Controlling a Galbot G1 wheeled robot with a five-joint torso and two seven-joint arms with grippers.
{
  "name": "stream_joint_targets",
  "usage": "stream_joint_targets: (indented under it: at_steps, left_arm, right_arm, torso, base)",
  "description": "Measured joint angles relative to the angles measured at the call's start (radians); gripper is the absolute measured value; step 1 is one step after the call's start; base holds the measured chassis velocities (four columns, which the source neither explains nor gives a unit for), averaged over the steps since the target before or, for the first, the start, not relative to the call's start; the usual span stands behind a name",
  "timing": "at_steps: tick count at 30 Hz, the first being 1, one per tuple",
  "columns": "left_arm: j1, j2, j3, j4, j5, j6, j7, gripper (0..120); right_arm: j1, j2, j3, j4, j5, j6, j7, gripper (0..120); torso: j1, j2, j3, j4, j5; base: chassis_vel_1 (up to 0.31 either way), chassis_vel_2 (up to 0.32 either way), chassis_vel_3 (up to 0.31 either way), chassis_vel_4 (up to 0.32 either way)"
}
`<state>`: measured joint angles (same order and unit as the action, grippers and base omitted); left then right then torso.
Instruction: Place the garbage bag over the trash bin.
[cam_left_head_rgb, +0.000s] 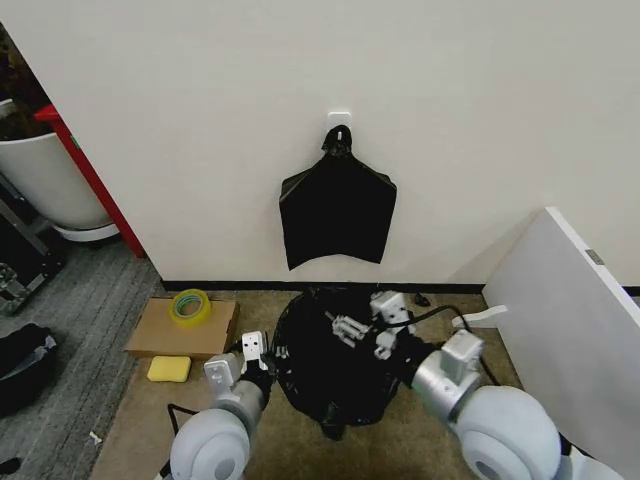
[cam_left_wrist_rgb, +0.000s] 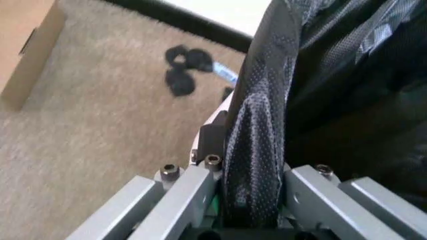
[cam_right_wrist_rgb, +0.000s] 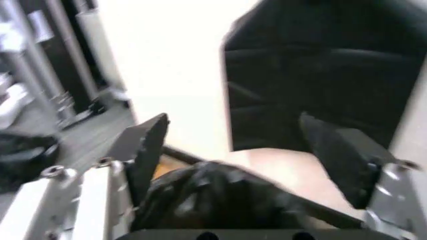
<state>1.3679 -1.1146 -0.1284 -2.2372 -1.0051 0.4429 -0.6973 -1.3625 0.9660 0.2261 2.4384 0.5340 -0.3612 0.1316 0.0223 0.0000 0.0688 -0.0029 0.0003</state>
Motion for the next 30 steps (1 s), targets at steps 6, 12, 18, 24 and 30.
stream_joint_targets:
  at_steps: [6,12,18,24,30]
  left_arm:
    - [-0.012,-0.001,-0.017,0.032,-0.027,0.012,-0.042,1]
    - [-0.031,-0.002,-0.016,0.089,-0.064,0.007,-0.058,1]
    - [-0.055,-0.017,-0.009,0.132,-0.096,-0.020,-0.043,1]
    - [-0.063,-0.018,-0.008,0.144,-0.085,-0.036,-0.024,23]
    - [-0.063,-0.008,-0.011,0.127,-0.067,-0.036,0.000,45]
  right_arm:
    - [-0.096,0.062,0.082,0.007,-0.019,0.047,-0.004,95]
    - [-0.107,0.081,0.076,0.010,-0.032,0.050,-0.006,100]
    - [-0.109,0.090,0.061,0.007,-0.043,0.050,-0.006,100]
    - [-0.113,0.094,0.062,0.002,-0.044,0.050,-0.007,100]
    - [-0.112,0.104,0.055,0.000,-0.042,0.048,-0.012,100]
  torso:
    - [0.000,0.000,0.000,0.0002,0.0000]
    - [0.000,0.000,0.000,0.0005,0.0000]
    - [0.000,0.000,0.000,0.0003,-0.0001]
    - [0.000,0.000,0.000,0.0003,-0.0001]
    - [0.000,0.000,0.000,0.0004,-0.0001]
  base:
    - [0.000,0.000,0.000,0.000]
    - [0.000,0.000,0.000,0.000]
    - [0.000,0.000,0.000,0.000]
    - [0.000,0.000,0.000,0.000]
    - [0.000,0.000,0.000,0.000]
